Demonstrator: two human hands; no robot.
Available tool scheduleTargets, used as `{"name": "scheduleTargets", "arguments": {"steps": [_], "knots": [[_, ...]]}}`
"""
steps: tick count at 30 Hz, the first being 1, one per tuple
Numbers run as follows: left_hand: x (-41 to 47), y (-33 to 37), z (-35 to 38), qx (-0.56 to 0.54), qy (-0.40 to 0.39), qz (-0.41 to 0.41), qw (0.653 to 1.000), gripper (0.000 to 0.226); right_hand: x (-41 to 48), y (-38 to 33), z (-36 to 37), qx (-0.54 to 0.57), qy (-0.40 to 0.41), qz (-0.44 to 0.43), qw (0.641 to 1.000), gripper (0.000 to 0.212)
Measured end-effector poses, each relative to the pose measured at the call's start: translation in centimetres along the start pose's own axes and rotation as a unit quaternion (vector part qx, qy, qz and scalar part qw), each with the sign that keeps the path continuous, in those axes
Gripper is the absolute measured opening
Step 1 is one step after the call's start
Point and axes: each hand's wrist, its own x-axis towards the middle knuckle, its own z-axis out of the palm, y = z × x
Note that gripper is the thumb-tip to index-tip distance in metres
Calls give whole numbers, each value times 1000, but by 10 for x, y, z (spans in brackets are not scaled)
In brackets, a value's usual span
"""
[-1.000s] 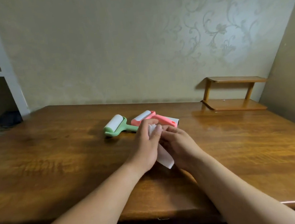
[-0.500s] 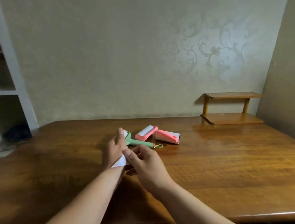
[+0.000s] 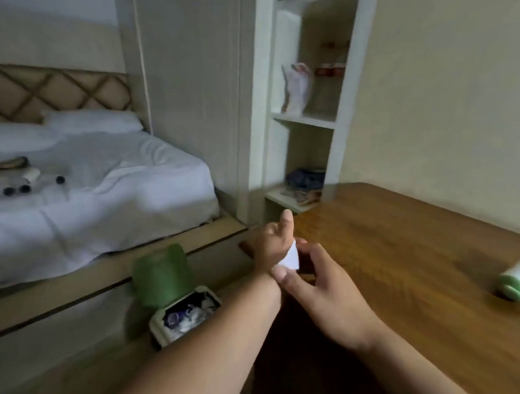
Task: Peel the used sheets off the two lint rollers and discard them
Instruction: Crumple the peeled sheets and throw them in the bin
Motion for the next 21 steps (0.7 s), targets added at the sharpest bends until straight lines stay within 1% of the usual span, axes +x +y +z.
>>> {"name": "scheduleTargets", "arguments": {"steps": [1,3,4,6,8,10,12,15,17,19,21], "knots": [[10,-11,-18,-5,35,-6,999,51,12,-4,20,-5,-4,-2,1000,56],[19,-36,-49,-37,82,-4,996,44,31,-10,63,0,14,-4,1000,26],[24,-48,-62,-38,104,2,994,43,40,-11,82,-3,29,-9,1000,21],[35,-69,-86,-33,137,16,990,46,55,-9,116,-7,38,-7,999,23],[48,-85,-106,-19,150,25,988,48,68,-5,139,-10,16,22,1000,23],[57,-101,-122,4,131,22,991,42,80,2,152,-16,-10,56,998,21],[60,-116,-132,15,101,31,994,38,88,11,160,-26,-33,71,997,19],[61,-132,-143,14,57,48,997,48,93,22,170,-25,-63,87,994,18],[62,-136,-148,5,40,28,999,53,99,31,176,-52,-47,92,993,18],[62,-137,-148,-39,22,-24,999,57,110,41,184,-66,-12,106,992,19],[58,-139,-143,-96,2,-59,994,55,123,49,194,-25,19,145,989,21]]}}
